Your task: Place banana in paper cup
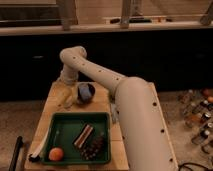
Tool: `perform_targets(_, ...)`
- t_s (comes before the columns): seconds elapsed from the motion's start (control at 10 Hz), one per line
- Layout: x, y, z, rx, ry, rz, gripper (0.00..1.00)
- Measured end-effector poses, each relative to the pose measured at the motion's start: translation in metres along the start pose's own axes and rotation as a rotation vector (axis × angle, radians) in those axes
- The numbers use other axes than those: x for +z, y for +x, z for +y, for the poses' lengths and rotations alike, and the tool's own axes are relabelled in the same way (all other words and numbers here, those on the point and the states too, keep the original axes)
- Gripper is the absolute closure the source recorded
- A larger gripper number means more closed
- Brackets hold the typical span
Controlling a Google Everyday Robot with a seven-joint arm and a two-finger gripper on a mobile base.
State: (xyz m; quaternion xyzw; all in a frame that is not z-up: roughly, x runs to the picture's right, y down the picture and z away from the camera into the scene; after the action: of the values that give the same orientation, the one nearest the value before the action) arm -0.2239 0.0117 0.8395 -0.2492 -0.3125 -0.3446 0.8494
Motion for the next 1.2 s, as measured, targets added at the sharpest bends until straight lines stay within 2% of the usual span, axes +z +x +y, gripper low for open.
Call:
perform_targets(0.9,-0.024,-0.001,-0.001,-0.007,0.034,0.048,0.20)
perform_targets(1.2,-0.024,-0.001,-0.002,-0.007,0.035,0.049,0.20)
